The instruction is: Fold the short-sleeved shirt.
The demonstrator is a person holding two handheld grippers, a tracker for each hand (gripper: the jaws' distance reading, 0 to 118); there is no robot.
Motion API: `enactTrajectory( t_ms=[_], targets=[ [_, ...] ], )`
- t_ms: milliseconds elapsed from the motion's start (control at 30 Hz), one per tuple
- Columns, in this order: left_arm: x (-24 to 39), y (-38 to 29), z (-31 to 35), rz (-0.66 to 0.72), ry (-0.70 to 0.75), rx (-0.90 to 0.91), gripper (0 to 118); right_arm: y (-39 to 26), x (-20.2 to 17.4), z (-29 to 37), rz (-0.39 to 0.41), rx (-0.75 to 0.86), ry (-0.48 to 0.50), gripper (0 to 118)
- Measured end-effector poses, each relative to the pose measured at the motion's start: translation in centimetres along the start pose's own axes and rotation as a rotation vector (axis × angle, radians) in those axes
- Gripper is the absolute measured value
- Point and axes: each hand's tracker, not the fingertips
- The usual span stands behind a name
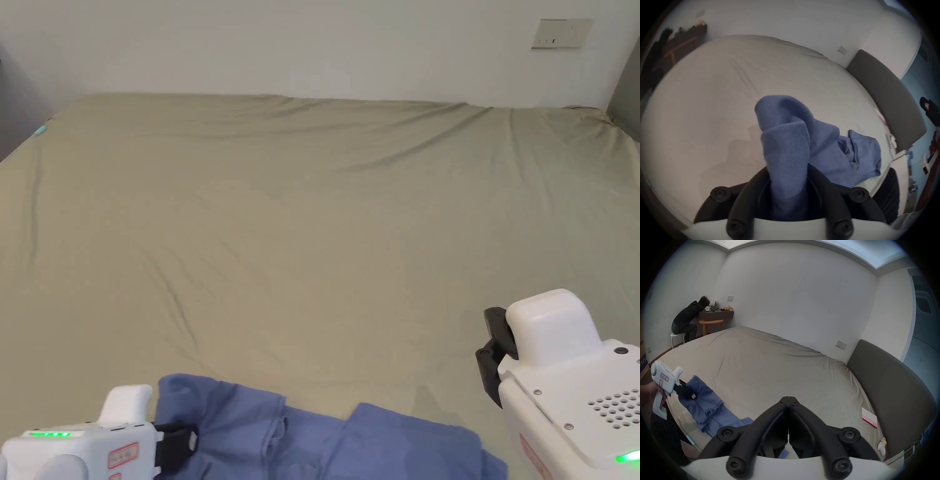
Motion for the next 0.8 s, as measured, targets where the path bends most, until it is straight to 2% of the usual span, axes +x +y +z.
enactTrajectory(
  t_ms=[100, 200, 300, 367, 467, 667, 800],
  targets=[
    [-2.8, 1.0, 2.4, 0.034, 0.102, 0.043, 14, 0.1, -0.1, 0.1, -0.001, 0.006, 0.004, 1],
    [-4.2, 2.1, 5.5, -0.024, 0.319, 0.088, 14, 0.1, -0.1, 0.2, -0.003, 0.012, 0.009, 1],
    [-4.1, 3.8, 7.5, -0.029, 0.423, 0.097, 14, 0.1, -0.3, 0.2, -0.003, 0.016, 0.012, 1],
    [-1.7, 4.4, 8.4, -0.057, 0.444, 0.09, 14, 0.0, -0.4, 0.1, -0.006, 0.016, 0.017, 1],
    [2.0, 4.8, 8.0, -0.104, 0.396, 0.076, 14, -0.1, -0.6, 0.0, -0.01, 0.014, 0.025, 1],
    [9.4, 4.2, 2.4, -0.171, 0.262, 0.012, 14, -0.4, -0.5, 0.5, -0.007, 0.012, 0.03, 1],
    [14.4, 2.4, -2.5, -0.247, 0.268, -0.085, 14, -0.9, 0.4, 0.7, -0.015, 0.003, 0.013, 1]
  ],
)
